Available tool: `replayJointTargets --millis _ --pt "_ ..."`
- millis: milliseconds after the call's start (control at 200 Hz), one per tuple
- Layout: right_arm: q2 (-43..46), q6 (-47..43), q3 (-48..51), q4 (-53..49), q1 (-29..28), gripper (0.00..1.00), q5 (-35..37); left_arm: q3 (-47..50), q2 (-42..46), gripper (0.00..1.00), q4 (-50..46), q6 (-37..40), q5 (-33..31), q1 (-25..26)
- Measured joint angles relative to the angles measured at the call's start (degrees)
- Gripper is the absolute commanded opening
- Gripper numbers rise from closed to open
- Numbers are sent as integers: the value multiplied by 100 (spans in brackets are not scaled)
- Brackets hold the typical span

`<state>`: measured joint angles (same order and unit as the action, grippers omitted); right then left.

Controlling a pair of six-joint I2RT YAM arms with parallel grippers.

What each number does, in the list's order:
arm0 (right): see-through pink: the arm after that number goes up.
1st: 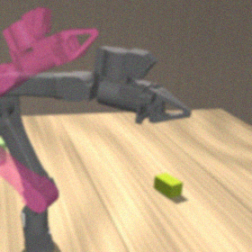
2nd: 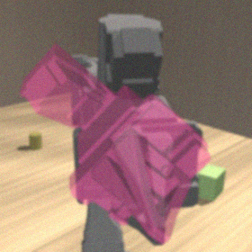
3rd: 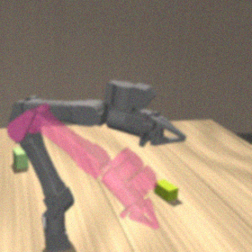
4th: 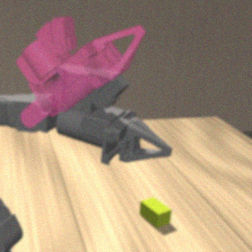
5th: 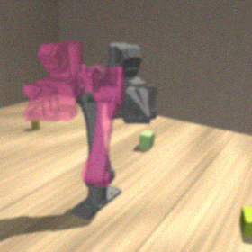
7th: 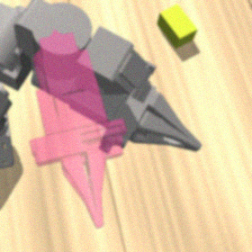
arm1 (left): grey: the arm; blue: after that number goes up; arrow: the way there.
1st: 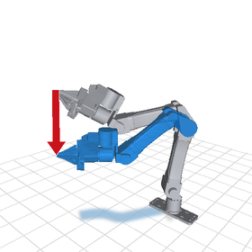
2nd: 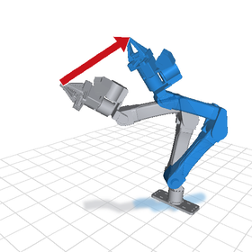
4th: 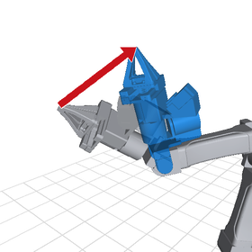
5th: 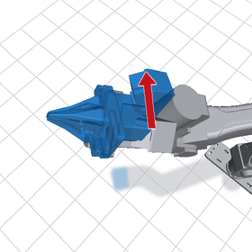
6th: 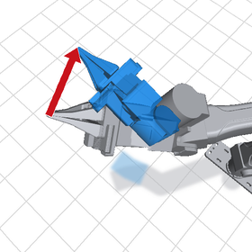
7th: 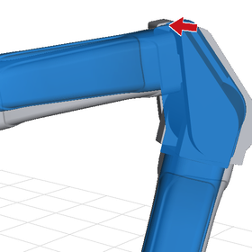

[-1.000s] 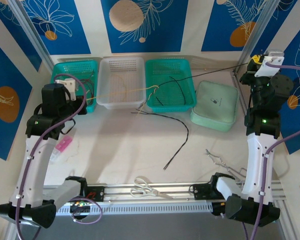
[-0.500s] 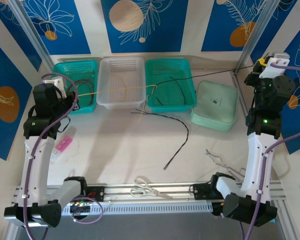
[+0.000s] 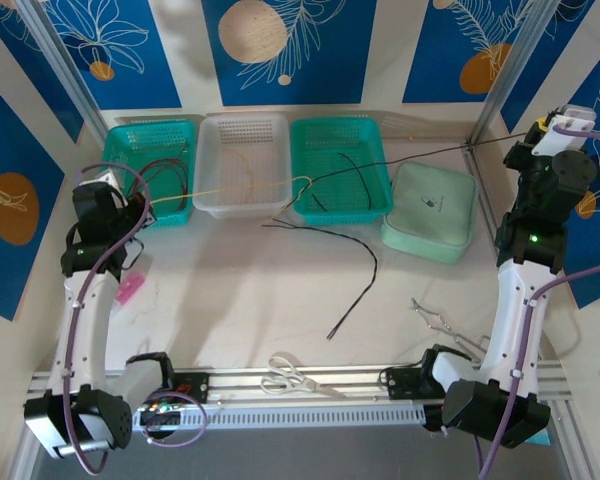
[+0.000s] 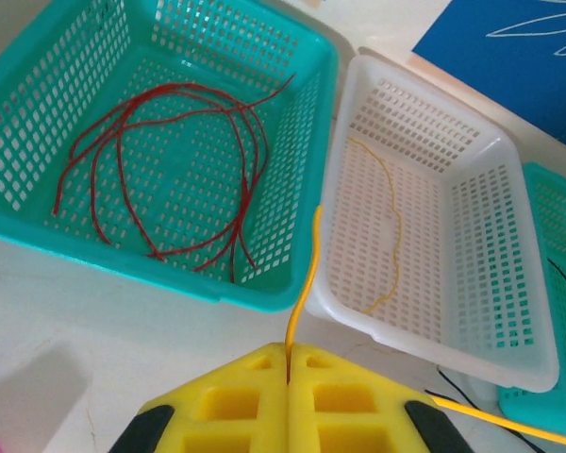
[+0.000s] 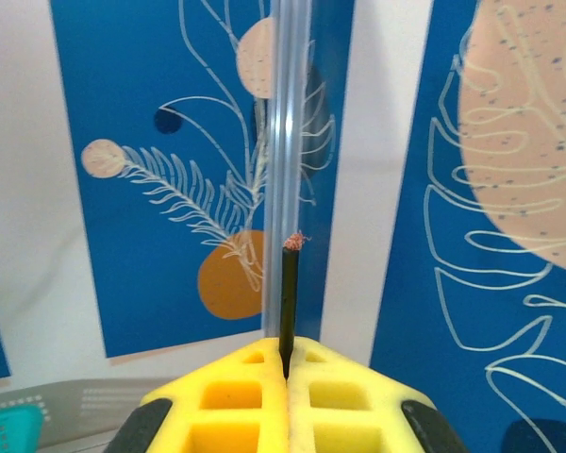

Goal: Untangle the cables

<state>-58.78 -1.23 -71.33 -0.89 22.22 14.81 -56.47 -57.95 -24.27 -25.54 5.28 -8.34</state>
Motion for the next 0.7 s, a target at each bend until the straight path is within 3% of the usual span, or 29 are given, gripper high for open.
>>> replayJointTargets --millis 250,495,700 --pt "-39 -118 26 254 96 0 245 839 -225 0 586 -326 -184 -280" --pt "-70 -175 74 378 118 0 367 881 -264 0 892 -446 -278 -857" --pt "-68 -20 74 358 92 0 42 879 -348 0 1091 -616 181 -981"
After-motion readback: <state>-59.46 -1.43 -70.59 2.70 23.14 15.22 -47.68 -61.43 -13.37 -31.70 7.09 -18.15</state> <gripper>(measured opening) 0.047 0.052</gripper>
